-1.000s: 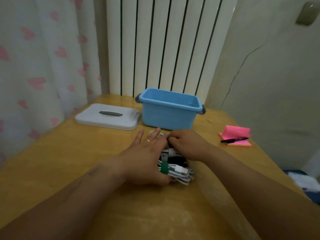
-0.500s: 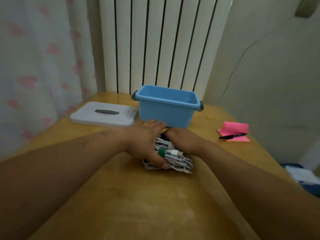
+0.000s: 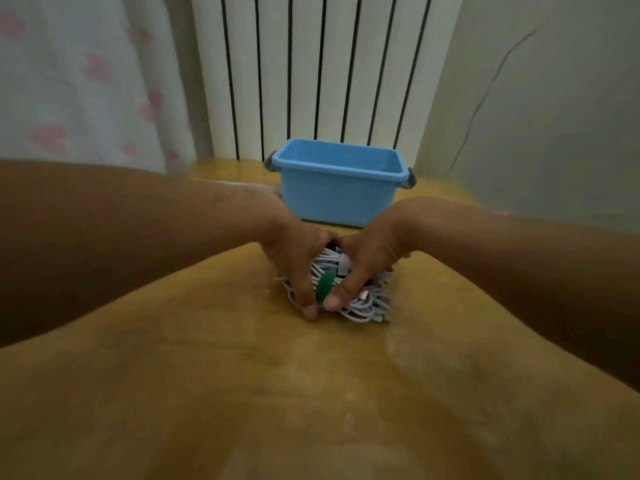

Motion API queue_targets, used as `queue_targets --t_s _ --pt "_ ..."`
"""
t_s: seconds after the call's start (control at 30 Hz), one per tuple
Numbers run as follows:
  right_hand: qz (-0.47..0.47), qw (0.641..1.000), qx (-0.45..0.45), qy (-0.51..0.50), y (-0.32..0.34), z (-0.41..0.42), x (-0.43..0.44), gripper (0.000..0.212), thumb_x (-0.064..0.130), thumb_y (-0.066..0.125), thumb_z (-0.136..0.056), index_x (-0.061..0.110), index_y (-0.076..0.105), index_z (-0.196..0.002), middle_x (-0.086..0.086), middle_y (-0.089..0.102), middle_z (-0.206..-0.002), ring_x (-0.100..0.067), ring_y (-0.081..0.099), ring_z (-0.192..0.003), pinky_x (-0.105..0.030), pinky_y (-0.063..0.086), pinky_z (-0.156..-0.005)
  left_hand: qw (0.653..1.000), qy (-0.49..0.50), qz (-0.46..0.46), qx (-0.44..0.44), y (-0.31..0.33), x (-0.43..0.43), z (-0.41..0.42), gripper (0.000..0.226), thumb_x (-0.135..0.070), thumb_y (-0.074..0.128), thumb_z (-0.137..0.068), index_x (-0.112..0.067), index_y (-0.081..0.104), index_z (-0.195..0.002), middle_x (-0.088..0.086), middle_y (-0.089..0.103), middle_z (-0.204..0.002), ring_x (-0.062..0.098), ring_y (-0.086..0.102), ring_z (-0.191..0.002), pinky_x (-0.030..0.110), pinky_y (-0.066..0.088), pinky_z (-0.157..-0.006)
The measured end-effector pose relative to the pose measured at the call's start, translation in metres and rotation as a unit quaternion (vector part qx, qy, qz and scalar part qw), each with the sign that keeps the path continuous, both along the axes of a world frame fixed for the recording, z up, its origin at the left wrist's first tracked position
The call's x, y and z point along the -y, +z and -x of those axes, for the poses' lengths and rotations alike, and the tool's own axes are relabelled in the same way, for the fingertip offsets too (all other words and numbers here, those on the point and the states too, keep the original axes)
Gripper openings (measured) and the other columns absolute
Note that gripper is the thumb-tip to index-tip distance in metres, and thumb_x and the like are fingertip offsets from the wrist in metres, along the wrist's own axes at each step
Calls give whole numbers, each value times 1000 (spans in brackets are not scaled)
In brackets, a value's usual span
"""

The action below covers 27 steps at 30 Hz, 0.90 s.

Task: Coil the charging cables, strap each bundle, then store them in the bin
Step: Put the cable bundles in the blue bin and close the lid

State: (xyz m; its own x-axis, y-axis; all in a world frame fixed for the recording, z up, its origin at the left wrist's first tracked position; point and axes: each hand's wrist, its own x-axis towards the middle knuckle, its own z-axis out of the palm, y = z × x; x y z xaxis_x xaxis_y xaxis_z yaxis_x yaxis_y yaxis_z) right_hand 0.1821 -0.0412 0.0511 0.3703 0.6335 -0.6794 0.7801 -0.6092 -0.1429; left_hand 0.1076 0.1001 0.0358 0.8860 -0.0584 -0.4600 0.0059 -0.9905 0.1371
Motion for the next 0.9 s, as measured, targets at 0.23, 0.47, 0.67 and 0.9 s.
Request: queue_targets --t_s 0.23,0.47,0.67,0.9 --pt "-141 988 60 -25 -23 4 14 117 81 92 -41 43 48 -142 13 66 -130 -13 65 -117 -39 52 -108 991 31 67 111 -15 1 25 101 -40 100 -63 -36 45 -147 -14 63 -128 11 64 -117 34 57 -100" --pt "-68 996 -28 -50 -9 10 23 99 59 96 -61 42 40 -140 7 64 -130 -20 70 -114 -50 63 -92 988 42 33 142 -25 5 36 86 -46 97 -59 -33 53 -133 -12 71 -116 12 70 -103 40 62 -96" --pt "-177 981 -45 -58 -25 4 27 88 37 100 -65 33 48 -135 -2 71 -123 -23 76 -105 -50 66 -83 985 53 40 157 -23 6 35 82 -45 97 -63 -33 54 -131 -10 70 -116 13 69 -103 41 62 -96" --pt "-219 974 -62 -15 -25 20 43 85 39 99 -64 34 48 -132 5 69 -122 -15 73 -107 -42 65 -88 981 56 18 185 -23 24 66 74 -48 93 -69 -32 54 -130 -12 68 -108 8 67 -94 34 62 -86"
